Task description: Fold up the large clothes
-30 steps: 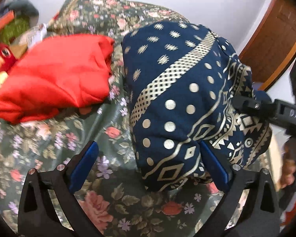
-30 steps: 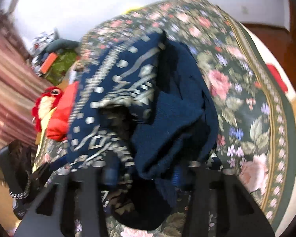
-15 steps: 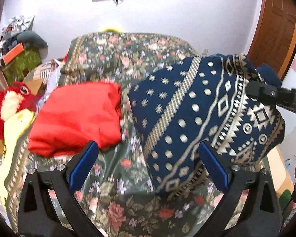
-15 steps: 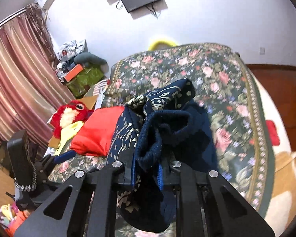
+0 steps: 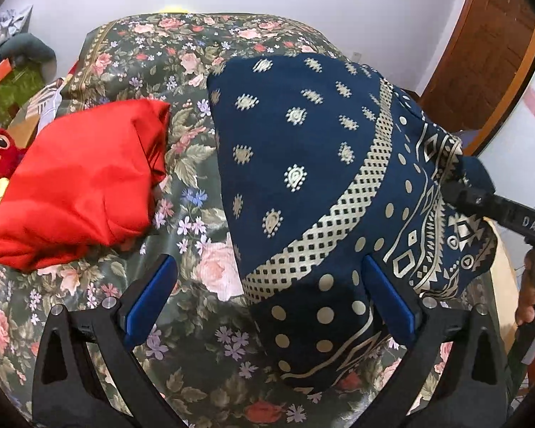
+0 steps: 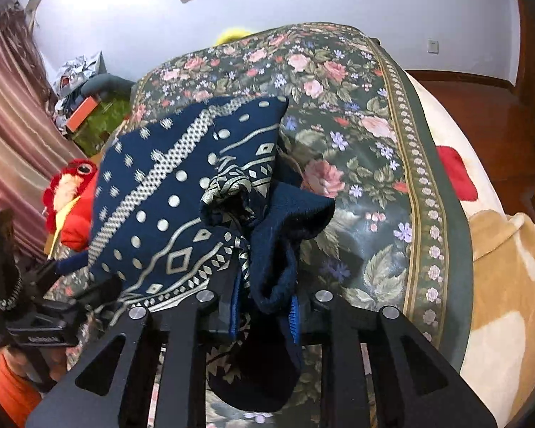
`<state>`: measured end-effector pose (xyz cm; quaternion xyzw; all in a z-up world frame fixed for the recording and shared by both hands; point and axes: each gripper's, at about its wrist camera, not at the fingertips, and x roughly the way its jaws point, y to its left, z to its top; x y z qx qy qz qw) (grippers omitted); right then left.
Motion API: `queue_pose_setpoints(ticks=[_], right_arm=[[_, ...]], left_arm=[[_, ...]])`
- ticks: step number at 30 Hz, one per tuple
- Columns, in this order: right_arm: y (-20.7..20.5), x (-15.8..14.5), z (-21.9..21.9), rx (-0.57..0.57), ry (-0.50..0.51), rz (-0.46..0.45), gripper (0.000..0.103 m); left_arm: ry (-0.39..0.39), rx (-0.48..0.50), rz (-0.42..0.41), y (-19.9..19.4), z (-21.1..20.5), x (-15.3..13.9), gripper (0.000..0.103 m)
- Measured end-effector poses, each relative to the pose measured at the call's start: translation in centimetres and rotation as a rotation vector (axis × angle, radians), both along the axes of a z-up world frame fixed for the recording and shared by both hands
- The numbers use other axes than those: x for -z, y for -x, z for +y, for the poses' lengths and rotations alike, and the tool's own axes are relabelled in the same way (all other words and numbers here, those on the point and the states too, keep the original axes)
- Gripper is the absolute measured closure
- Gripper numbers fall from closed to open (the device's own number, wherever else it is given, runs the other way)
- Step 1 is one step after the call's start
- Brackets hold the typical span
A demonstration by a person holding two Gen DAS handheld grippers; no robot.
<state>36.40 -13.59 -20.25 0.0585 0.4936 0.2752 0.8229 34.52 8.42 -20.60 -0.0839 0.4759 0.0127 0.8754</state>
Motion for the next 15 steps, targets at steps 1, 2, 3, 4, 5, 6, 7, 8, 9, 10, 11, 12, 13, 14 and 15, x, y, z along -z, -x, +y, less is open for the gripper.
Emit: queue_pose_setpoints(ticks=[1, 2, 3, 4, 5, 6, 7, 8, 9, 10, 11, 12, 13, 14, 15], right_arm=[[0.0, 0.1, -0.3, -0.002, 0.001, 0.003, 0.082], [0.1, 0.2, -0.6, 0.000, 0.003, 0.001, 0.081], [0.3, 0.3, -1.1, 0.002, 0.006, 0.000, 0.079], [0.4, 0.4, -1.5, 0.007, 0.007, 0.001, 0.077], [0.6, 0.4, -2.0, 0.012, 0.008, 0.003, 0.075], [0.8, 0.5, -2.5, 0.018, 0.009, 0.006, 0.072], [1.0, 0.6, -2.8, 0.023, 0.011, 0.010, 0.070], [1.2, 0.6, -3.1, 0.027, 0.016, 0.016, 0.066], [1.5, 0.7, -3.4, 0.029, 0.022, 0.018, 0.062], [1.6, 0.8, -3.4, 0.030, 0.032, 0.019, 0.060], [2.0, 0.8, -3.4, 0.025, 0.044, 0.017, 0.056], [2.3, 0.9, -3.4, 0.021, 0.055, 0.014, 0.055], [2.8, 0.8, -3.4, 0.015, 0.067, 0.009, 0.055], [3.0, 0.8, -3.4, 0.012, 0.073, 0.008, 0.053], [3.4, 0.7, -3.6, 0.010, 0.079, 0.008, 0.051]], left_arm=[[-0.008, 0.003, -0.001, 0.0, -0.1, 0.0, 0.000], [-0.025, 0.012, -0.003, 0.1, -0.3, 0.0, 0.000], [-0.049, 0.023, -0.006, 0.2, -0.6, -0.1, 0.000], [-0.070, 0.032, -0.011, 0.4, -0.9, -0.1, 0.000], [-0.098, 0.042, -0.019, 0.5, -1.2, -0.2, 0.000], [-0.127, 0.050, -0.028, 0.7, -1.6, -0.2, 0.000], [-0.148, 0.054, -0.034, 0.9, -1.9, -0.2, 0.000], [-0.158, 0.055, -0.036, 1.1, -2.1, -0.2, 0.000], [-0.162, 0.054, -0.034, 1.4, -2.2, -0.2, 0.000], [-0.159, 0.051, -0.030, 1.5, -2.3, -0.1, 0.000], [-0.147, 0.045, -0.022, 1.7, -2.2, -0.1, 0.000], [-0.131, 0.037, -0.013, 1.9, -2.2, -0.1, 0.000], [-0.110, 0.027, -0.004, 2.1, -2.0, -0.1, 0.000], [-0.098, 0.022, 0.001, 2.1, -1.7, 0.0, 0.000], [-0.085, 0.016, 0.005, 2.4, -1.6, -0.1, 0.000]])
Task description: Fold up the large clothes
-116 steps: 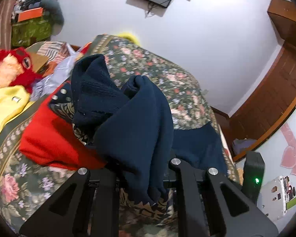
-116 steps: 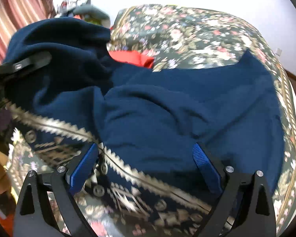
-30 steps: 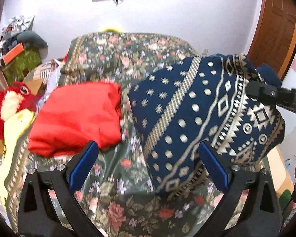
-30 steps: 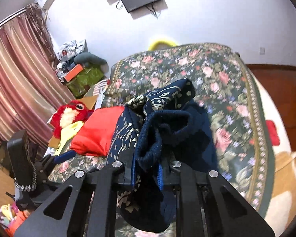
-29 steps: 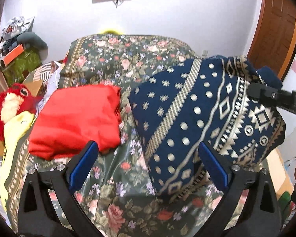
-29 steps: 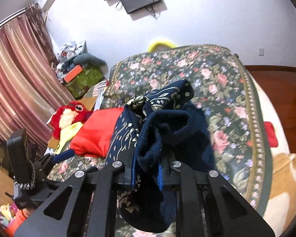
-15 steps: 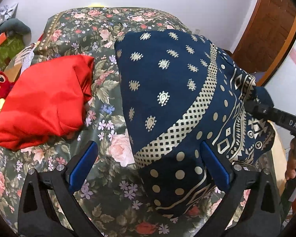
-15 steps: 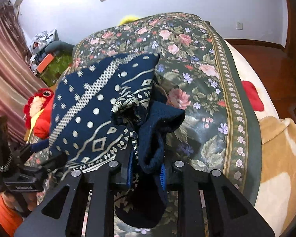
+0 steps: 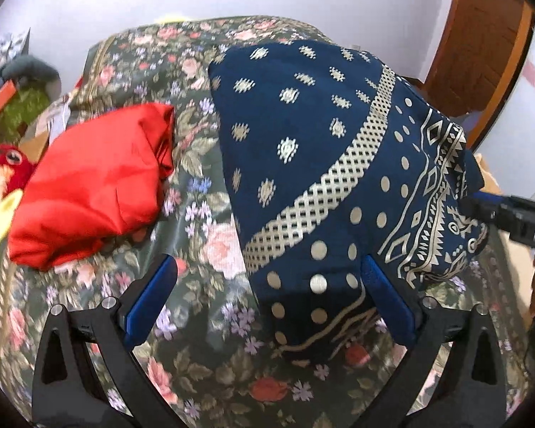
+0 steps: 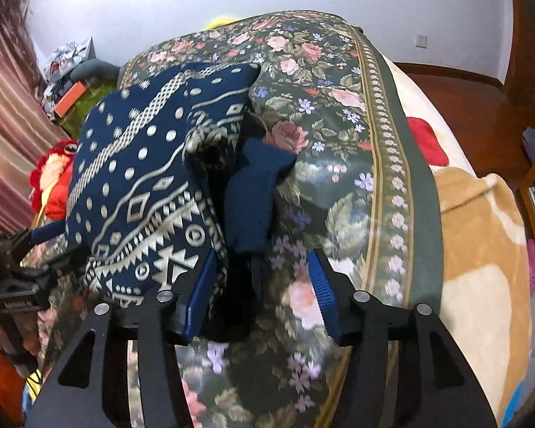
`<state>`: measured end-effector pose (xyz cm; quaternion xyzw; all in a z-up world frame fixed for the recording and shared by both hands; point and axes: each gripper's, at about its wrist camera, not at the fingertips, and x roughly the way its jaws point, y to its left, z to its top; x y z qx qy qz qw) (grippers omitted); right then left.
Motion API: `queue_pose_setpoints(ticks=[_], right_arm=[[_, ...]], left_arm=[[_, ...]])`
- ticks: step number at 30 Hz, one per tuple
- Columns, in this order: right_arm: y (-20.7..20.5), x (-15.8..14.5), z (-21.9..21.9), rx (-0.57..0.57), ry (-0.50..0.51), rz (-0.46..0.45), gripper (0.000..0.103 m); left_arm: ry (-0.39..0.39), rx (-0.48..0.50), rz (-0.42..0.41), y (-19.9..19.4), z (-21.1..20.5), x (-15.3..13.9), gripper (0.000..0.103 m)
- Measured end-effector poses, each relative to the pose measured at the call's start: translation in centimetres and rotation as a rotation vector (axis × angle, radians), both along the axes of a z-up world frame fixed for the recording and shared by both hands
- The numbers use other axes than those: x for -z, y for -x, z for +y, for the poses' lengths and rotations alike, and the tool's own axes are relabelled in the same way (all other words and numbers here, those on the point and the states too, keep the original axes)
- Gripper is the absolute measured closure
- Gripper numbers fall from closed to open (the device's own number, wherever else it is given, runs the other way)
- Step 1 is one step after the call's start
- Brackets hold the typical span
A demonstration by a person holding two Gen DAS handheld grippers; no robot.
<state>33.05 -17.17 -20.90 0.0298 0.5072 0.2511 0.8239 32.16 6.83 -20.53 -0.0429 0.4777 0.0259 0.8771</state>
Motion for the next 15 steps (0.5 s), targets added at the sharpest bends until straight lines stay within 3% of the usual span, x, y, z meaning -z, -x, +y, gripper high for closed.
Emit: queue_pose_setpoints(ticks=[5, 10, 12, 15], right_arm=[[0.6, -1.4, -0.7, 0.000, -0.037, 0.034, 0.032], [0.5, -3.3, -0.6, -0.006, -0.122, 0.046, 0.026], [0.3, -4.0, -0.3, 0.004, -0.157, 0.042, 0.015], [-0.2, -4.0, 0.8, -0.007, -0.204, 0.049, 0.013]], left_arm=[[0.025, -0.001, 0.008, 1.2, 0.6, -0.4, 0.000], [-0.023, 0.026, 0.021, 1.7, 1.0, -1.3, 0.000], [-0.041, 0.005, 0.003, 1.9, 1.3, -1.9, 0.000], [-0.022, -0.014, -0.022, 1.5, 1.9, -2.8, 0.000]])
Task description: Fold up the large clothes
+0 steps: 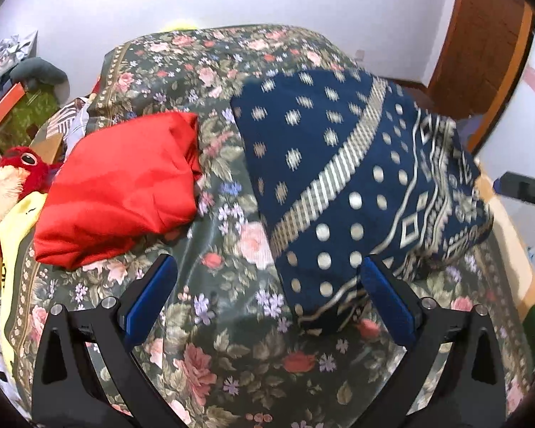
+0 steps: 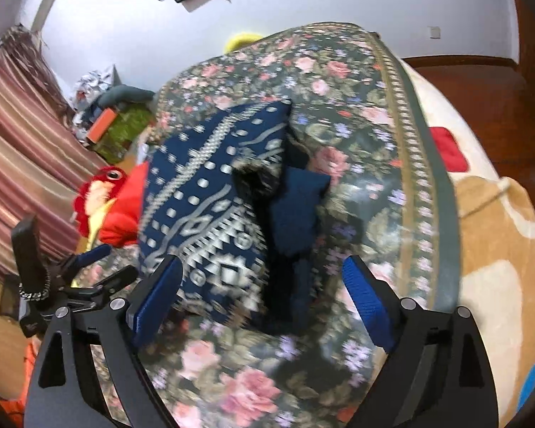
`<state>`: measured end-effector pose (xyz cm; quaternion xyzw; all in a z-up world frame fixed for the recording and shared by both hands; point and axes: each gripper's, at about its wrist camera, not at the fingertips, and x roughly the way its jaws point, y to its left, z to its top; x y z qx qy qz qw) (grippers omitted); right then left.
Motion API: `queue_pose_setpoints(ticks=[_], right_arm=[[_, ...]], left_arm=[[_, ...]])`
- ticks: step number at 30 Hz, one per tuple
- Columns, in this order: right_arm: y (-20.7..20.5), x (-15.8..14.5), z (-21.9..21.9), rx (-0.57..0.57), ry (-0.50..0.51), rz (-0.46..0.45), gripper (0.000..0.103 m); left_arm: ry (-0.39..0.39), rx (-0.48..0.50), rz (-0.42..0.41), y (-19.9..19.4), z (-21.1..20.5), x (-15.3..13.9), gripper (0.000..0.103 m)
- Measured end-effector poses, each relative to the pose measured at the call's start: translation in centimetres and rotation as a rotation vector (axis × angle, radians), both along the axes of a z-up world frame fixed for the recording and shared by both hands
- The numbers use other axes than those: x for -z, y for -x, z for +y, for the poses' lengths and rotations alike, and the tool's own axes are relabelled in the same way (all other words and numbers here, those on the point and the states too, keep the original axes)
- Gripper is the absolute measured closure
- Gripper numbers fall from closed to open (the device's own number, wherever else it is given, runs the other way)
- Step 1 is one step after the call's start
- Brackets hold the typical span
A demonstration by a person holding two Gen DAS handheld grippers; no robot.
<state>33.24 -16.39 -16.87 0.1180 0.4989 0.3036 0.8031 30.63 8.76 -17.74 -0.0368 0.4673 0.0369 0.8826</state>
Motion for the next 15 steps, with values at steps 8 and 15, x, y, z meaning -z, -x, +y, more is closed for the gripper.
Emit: queue_pose_setpoints(ticks=[8, 15], right_arm=[[-3.8, 4.9, 1.9, 0.051, 0.053, 0.109, 0.013], [-7.8, 8.0, 2.1, 0.021, -0.050, 0.221, 0.013]], left_arm=[[0.257, -0.029, 0.027, -3.9, 2.4, 0.9, 0.000], [0.519, -0.016, 0.072, -7.6, 3.8, 3.8, 0.000]])
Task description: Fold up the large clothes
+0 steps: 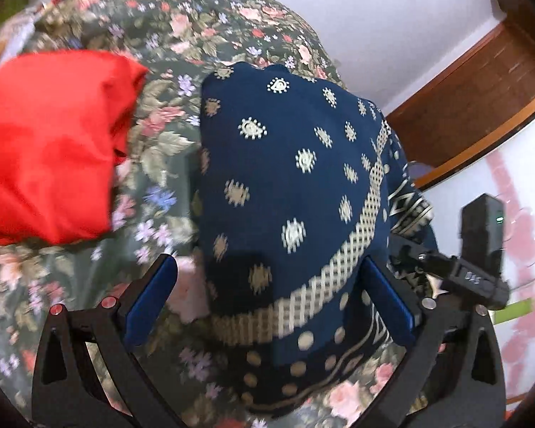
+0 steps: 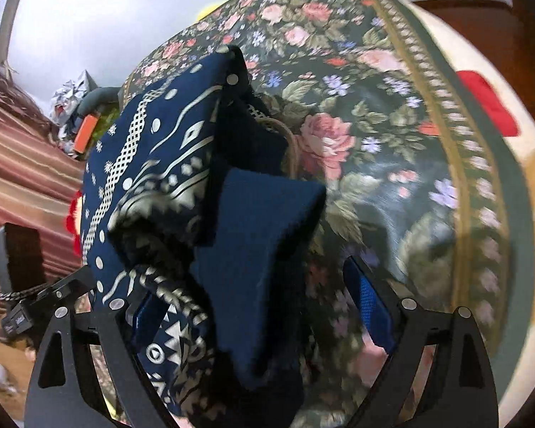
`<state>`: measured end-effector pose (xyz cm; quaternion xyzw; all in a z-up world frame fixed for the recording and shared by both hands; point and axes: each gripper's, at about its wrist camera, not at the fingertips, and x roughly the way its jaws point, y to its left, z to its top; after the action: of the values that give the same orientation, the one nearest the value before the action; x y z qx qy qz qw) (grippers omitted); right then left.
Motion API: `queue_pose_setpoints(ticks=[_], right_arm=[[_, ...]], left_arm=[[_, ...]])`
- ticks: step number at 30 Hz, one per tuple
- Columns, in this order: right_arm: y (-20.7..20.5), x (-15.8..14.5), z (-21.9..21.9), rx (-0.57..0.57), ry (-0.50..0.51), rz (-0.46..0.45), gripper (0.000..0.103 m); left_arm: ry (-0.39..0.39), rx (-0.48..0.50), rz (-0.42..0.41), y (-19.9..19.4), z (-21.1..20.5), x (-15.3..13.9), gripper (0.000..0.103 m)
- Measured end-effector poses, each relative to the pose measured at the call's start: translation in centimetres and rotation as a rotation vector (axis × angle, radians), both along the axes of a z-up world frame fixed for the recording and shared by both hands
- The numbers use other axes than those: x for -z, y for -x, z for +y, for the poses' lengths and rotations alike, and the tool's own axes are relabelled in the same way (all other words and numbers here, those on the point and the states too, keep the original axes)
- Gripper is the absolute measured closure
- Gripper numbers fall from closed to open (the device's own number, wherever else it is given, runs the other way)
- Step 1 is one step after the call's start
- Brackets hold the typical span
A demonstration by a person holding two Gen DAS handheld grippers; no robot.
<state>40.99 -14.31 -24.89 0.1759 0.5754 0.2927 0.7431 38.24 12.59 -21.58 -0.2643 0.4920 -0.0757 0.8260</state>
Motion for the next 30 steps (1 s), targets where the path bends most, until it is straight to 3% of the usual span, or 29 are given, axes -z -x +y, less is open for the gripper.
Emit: queue_pose_setpoints(ticks=[10, 11, 12, 16, 17, 21, 25, 30], right_arm=[[-1.8, 1.8, 1.1, -0.067, -0.159, 0.087, 0.013], [-1.7, 1.9, 0.9, -0.067, -0.174, 0.095, 0.016], [-1.6, 1.9, 0.8, -0.071, -0.192, 0.103, 0.026], [-1.0, 1.8, 0.5, -0.076, -0.247, 0.136, 0.045], [-0.7, 1.5, 0.4, -0.074, -0.245, 0.133, 0.052], [0.2, -0.1, 0.0, -0.060, -0.233, 0.124, 0.068], [1.6, -2.4, 0.6, -0.064, -0.226, 0.118, 0.070], [2.5, -6.5, 2.2, -0.088, -0.234, 0.047, 0.071]], left_arm=[[0.240, -0.014, 0.035, -3.5, 1.9, 3.1, 0.000], [0.259, -0.014, 0.036, -3.6, 2.0, 3.4, 0.000], [0.273, -0.014, 0.035, -3.7, 2.0, 3.6, 0.000], [0.253, -0.010, 0.019, -3.7, 1.6, 3.4, 0.002], [0.259, -0.007, 0.017, -3.7, 1.6, 3.3, 0.011], [0.247, 0.008, 0.011, -3.0, 1.2, 2.0, 0.023], [0.237, 0.007, 0.003, -1.6, 1.3, 0.2, 0.027], [0.244, 0.001, -0.061, 0.7, 3.1, -3.4, 0.027]])
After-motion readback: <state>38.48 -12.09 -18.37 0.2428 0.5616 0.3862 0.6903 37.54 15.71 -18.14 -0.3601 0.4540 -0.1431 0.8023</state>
